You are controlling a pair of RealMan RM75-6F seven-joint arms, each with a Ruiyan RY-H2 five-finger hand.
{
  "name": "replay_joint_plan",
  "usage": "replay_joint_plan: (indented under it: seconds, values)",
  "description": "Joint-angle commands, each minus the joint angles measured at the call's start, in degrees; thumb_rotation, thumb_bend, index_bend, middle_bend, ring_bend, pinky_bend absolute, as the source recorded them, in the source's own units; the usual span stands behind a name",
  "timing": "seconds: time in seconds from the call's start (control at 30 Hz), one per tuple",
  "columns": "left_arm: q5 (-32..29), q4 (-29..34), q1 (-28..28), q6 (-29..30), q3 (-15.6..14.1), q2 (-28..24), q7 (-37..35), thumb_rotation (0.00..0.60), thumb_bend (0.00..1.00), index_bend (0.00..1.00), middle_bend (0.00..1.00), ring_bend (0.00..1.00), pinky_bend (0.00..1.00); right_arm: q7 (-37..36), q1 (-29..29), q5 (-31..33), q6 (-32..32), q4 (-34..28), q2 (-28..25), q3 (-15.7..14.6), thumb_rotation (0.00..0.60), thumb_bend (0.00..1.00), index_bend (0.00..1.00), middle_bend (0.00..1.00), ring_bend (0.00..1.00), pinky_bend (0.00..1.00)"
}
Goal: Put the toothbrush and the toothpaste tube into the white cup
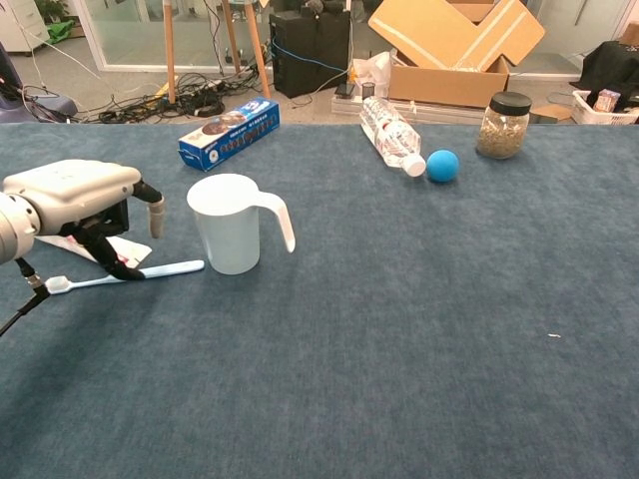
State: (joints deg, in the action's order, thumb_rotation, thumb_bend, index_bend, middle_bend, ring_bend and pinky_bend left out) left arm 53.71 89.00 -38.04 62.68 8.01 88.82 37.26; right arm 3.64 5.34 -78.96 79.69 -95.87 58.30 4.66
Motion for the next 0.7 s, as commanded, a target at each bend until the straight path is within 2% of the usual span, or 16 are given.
replay_joint_plan:
  seconds: [0.03, 0.33, 0.7]
  values:
    - [-1.7, -2.1, -0.4, -0.2, 0.5, 1.5, 0.1, 0.600, 0.03, 0.45, 1.00, 1.00, 1.00, -0.1, 0.0, 0.0, 0.0, 0.0, 0.0, 0.0, 0.600, 0.00, 0.03, 0.03, 0.06, 0.50]
    - [-5.6, -5.9, -1.3, -2.8, 1.5, 2.9, -1.0, 0.600, 0.03, 0.48, 1.00, 1.00, 1.00, -0.2, 0.0, 0.1, 0.0, 0.0, -0.2, 0.1, 0.600, 0.00, 0.03, 0.03, 0.06, 0.50]
    - [-6.2, -9.0, -1.5, -5.3, 2.2, 3.8, -5.7, 0.600, 0.03, 0.51, 1.00, 1.00, 1.00, -0.4, 0.0, 0.3, 0.0, 0.0, -0.2, 0.2, 0.600, 0.00, 0.03, 0.03, 0.06, 0.50]
